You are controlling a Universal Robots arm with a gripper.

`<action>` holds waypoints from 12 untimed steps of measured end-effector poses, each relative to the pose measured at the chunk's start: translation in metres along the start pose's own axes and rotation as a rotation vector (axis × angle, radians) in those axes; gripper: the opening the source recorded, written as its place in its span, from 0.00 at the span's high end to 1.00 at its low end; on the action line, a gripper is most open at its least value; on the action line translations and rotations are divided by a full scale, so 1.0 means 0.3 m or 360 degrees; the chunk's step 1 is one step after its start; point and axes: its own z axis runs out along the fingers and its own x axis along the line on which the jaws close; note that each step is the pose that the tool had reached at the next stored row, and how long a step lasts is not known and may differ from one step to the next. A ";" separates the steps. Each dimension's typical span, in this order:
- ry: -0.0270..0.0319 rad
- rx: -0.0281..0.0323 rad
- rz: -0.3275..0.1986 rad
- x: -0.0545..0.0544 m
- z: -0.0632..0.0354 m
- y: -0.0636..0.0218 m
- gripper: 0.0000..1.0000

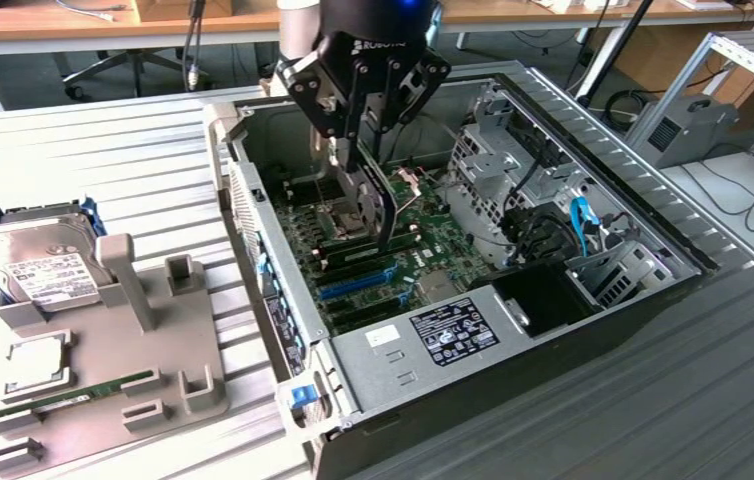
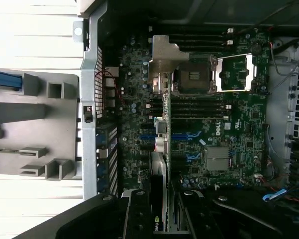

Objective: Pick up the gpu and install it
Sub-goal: 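Pick up the gpu and move the gpu toward the slot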

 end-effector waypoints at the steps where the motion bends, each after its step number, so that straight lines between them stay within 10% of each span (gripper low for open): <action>1: 0.00000 0.00001 0.0000 -0.001 0.000 0.000 0.74; 12: 0.00008 0.00006 0.0000 -0.026 0.006 0.000 0.74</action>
